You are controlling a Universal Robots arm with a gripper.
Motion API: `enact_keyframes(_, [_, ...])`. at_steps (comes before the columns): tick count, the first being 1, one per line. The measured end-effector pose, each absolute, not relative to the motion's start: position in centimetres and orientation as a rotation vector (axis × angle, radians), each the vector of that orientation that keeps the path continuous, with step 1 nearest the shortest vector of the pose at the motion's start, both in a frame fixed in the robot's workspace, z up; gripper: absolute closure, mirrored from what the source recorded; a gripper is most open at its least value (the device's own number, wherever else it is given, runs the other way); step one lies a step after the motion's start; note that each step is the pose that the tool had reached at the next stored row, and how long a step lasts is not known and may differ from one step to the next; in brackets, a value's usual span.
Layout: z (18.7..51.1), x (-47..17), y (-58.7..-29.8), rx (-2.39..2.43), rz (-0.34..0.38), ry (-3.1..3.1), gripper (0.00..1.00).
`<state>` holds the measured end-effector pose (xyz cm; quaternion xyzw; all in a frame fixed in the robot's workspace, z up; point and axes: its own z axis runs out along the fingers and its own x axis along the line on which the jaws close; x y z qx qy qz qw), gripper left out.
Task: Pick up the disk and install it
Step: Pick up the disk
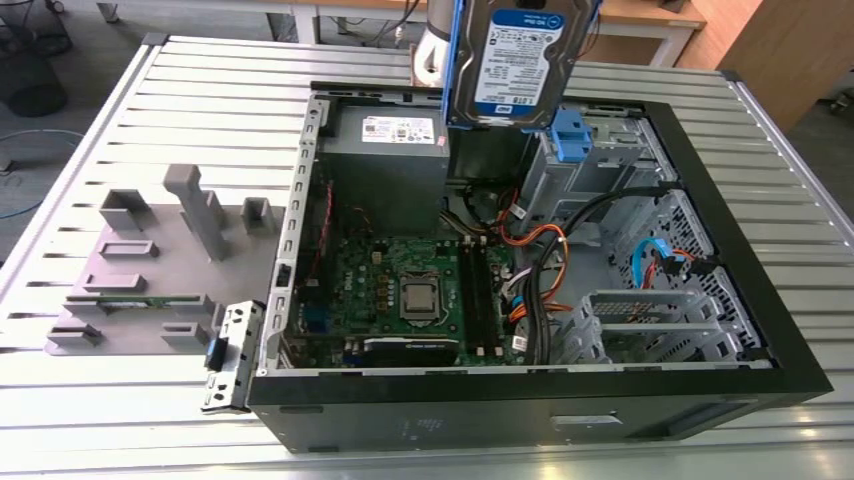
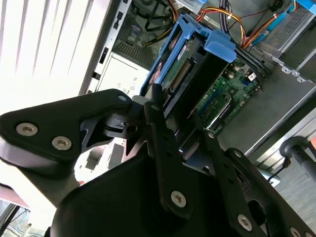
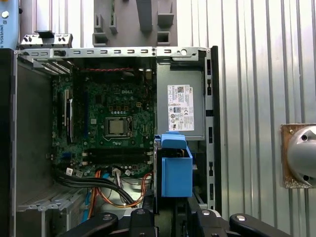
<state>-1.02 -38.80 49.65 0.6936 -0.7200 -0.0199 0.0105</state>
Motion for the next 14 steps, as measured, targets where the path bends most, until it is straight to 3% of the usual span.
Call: enact_keyframes(14, [49.64,-1.02,-39.51,2.156,-0.043,-2.239,0.65])
